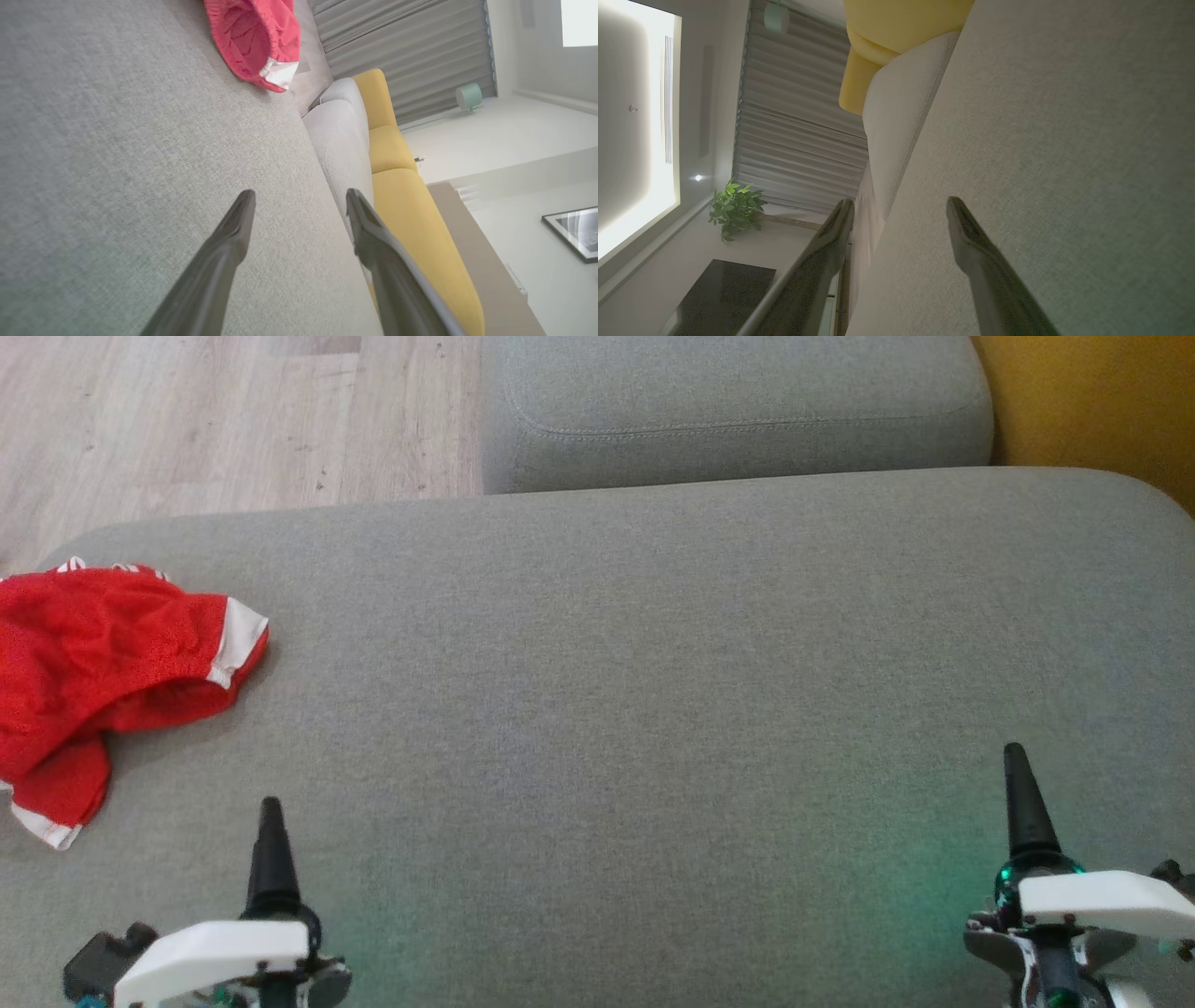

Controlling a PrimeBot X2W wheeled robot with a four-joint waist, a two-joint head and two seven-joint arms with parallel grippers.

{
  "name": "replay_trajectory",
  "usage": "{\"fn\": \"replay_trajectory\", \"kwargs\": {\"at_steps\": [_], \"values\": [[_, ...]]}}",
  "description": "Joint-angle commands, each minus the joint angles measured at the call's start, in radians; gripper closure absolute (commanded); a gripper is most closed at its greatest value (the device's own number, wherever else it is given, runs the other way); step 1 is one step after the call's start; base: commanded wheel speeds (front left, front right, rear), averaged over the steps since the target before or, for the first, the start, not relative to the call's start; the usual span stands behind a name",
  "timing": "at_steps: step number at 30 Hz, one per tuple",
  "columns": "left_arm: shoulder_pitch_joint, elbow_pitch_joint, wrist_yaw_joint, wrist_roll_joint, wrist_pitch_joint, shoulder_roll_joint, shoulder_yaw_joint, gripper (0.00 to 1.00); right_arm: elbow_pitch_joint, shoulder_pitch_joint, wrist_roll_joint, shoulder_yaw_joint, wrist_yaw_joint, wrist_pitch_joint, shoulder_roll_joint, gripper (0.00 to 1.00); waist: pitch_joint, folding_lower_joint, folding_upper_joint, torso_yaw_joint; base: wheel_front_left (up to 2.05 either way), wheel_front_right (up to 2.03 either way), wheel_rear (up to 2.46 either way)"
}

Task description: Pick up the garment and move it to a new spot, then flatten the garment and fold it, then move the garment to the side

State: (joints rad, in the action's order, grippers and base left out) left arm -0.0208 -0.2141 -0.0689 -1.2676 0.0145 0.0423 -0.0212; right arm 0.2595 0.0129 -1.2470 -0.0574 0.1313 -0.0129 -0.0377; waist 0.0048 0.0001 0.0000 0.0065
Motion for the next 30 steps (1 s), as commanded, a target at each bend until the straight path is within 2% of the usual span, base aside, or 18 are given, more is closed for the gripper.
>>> {"fn": "replay_trajectory", "kwargs": {"at_steps": [1,18,30], "values": [[0.028,0.046,0.004,0.04,-0.014,0.004,-0.003,0.0,-0.043,-0.022,0.036,0.017,0.0,0.013,-0.006,0.0,0.0,-0.0001,0.0,0.0,0.0,0.0,0.0],[0.011,0.063,0.026,0.313,-0.064,0.005,-0.041,0.0,-0.064,-0.019,0.264,0.075,0.0,0.064,-0.007,0.0,0.004,-0.0001,0.0,0.001,0.0,0.0,0.0],[0.004,0.07,0.046,0.463,-0.097,0.007,-0.063,0.0,-0.074,-0.022,0.4,0.106,0.0,0.096,-0.008,0.0,0.007,-0.0001,0.0,0.005,0.0,0.0,0.0]]}}
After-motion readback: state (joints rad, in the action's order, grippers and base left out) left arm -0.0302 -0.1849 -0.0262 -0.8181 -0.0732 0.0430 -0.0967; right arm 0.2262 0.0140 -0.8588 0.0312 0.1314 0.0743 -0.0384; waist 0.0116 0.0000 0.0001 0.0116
